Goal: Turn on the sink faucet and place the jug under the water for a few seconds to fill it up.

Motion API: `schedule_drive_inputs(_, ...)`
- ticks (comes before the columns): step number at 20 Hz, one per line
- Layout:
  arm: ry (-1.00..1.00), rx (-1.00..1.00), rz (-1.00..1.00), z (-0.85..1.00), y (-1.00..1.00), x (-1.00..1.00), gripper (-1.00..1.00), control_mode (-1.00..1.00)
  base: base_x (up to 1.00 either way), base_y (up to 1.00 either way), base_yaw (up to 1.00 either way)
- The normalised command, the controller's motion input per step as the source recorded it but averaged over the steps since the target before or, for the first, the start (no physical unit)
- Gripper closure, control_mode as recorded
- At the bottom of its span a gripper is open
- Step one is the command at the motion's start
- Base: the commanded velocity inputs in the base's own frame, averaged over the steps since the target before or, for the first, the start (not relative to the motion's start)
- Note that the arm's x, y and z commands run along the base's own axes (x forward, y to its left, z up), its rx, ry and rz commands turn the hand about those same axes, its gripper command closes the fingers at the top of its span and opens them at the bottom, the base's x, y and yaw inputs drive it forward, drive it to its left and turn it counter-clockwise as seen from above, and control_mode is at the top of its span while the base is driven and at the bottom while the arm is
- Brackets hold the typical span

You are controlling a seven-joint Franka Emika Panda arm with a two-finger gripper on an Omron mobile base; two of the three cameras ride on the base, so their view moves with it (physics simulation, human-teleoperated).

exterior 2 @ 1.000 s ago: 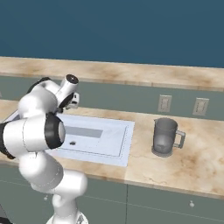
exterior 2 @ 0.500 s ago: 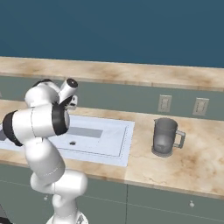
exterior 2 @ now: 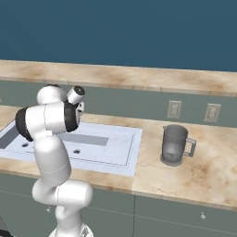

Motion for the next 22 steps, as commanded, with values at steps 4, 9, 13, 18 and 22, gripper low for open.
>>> schedule_drive_inputs(4,0.00,0.00,0.00,-0.07,0.01,0.39,-1.00,-1.00,0.00,0.00,0.00)
schedule_drive_inputs(9,0.00,0.00,0.00,-0.10,0.15,0.27,-1.00,-1.00,0.00,0.00,0.00)
schedule_drive_inputs(13,0.00,0.00,0.00,-0.14,0.32,0.11,-1.00,-1.00,0.00,0.00,0.00)
schedule_drive_inputs(18,0.00,0.00,0.00,-0.07,0.22,0.26,-1.00,-1.00,0.00,0.00,0.00)
schedule_drive_inputs(22,0.00,-0.01,0.00,-0.08,0.08,0.36,-1.00,-1.00,0.00,0.00,0.00)
